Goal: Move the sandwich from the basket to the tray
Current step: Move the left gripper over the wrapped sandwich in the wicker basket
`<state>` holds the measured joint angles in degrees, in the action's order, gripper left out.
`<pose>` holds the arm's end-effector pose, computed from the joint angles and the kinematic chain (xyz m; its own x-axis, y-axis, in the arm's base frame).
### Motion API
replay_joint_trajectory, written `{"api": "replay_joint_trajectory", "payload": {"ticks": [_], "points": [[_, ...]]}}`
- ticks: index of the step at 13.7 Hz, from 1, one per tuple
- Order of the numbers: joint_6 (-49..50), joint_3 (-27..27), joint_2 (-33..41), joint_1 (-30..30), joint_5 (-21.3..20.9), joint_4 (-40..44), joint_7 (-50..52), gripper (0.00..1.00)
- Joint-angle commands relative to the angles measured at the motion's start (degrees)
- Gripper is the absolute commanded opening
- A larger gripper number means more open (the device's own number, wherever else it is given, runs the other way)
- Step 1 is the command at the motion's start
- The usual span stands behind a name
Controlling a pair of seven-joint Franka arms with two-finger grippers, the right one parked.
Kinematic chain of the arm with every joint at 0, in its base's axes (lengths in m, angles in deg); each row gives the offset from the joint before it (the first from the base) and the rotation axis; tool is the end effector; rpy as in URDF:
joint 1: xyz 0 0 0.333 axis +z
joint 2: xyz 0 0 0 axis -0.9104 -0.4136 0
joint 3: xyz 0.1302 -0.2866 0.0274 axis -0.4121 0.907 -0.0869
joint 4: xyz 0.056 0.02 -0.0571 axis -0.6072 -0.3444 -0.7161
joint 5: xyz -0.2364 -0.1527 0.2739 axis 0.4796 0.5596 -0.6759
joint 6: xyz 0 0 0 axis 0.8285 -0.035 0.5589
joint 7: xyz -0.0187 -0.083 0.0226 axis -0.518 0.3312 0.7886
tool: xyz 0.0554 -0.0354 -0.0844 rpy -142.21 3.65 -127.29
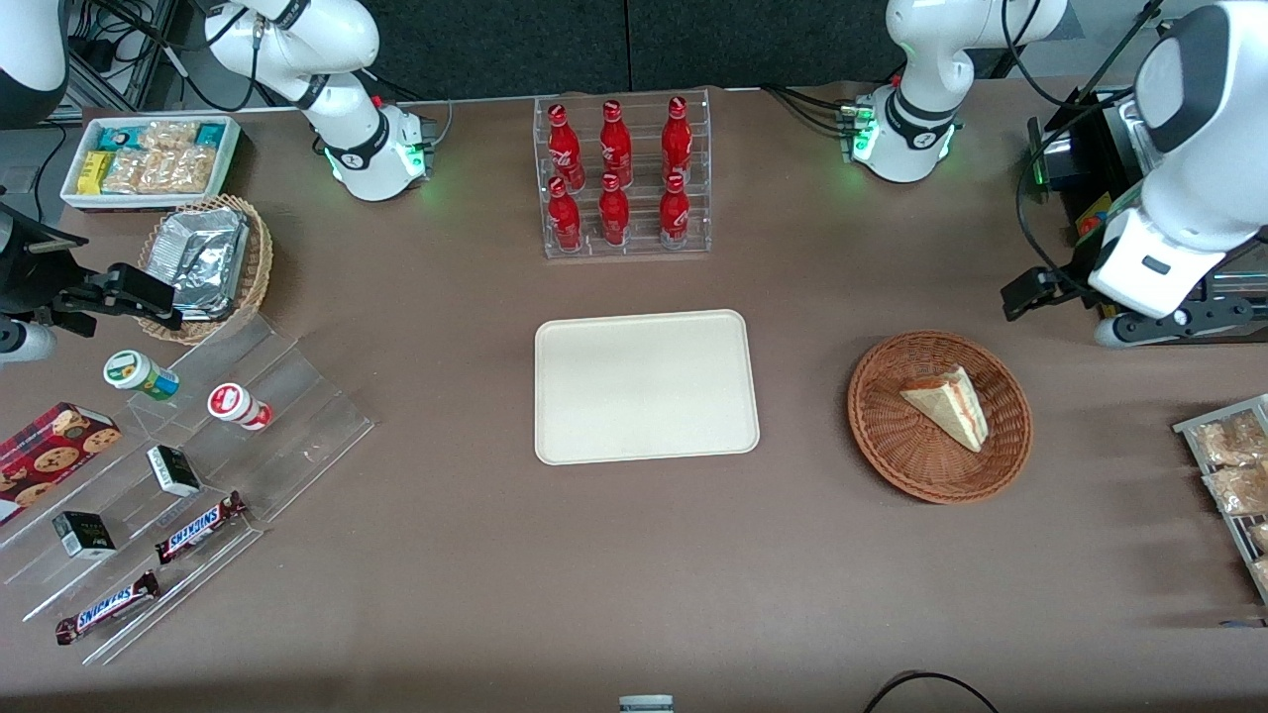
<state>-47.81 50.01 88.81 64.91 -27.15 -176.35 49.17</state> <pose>0.5344 -0.0446 0.5281 0.9697 0.2398 -0.0468 0.2389 -0.9707 -0.0238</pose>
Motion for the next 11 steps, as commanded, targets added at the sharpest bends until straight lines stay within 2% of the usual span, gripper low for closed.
{"api": "replay_joint_trajectory", "payload": {"ticks": [1,7,11], "points": [[-7.2,0.3,2.6,-0.1,-0.9,-7.5,10.1,1.00],[-21.4,0.0,0.8,0.3,-0.9,-15.2,16.6,1.00],[-24.4,-0.8,-4.0,0.4,-0.8,-15.0,17.6,1.00]]}}
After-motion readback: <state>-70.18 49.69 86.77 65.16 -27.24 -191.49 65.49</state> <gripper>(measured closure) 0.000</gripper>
